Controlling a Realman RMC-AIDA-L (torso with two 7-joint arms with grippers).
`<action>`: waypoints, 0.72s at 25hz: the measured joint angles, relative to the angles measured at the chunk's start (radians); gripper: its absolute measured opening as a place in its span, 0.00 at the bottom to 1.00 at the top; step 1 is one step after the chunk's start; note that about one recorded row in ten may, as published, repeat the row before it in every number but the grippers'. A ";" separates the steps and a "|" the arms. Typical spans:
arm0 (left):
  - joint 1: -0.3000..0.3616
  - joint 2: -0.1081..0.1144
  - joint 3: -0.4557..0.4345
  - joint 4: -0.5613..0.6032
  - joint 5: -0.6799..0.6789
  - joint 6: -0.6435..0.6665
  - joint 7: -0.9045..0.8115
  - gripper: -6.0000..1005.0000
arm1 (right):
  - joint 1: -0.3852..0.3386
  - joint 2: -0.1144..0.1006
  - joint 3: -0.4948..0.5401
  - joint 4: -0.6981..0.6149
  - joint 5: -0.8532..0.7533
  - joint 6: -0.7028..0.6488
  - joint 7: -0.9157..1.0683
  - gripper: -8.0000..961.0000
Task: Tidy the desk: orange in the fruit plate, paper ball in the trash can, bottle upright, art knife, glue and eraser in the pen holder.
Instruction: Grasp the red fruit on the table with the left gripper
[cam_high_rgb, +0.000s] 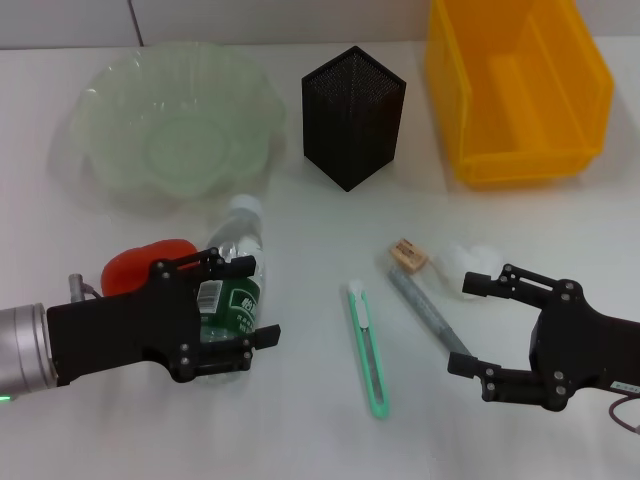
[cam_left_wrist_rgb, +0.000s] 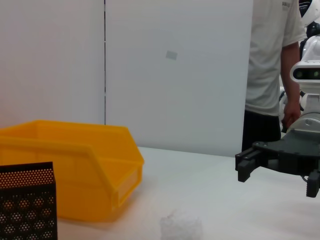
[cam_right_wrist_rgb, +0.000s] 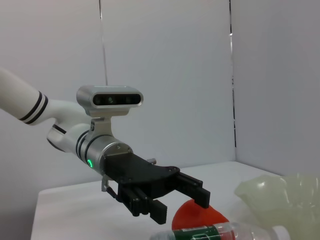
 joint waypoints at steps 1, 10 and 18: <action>0.001 -0.001 -0.002 0.000 0.000 0.000 0.002 0.78 | -0.001 0.000 0.000 0.000 0.001 0.002 0.000 0.85; 0.002 -0.003 -0.045 -0.003 -0.001 0.013 -0.005 0.78 | -0.006 0.001 0.000 0.002 0.004 0.005 0.003 0.85; 0.056 -0.001 -0.276 -0.025 0.002 -0.037 0.040 0.78 | -0.004 0.002 0.000 0.007 0.005 0.017 0.005 0.85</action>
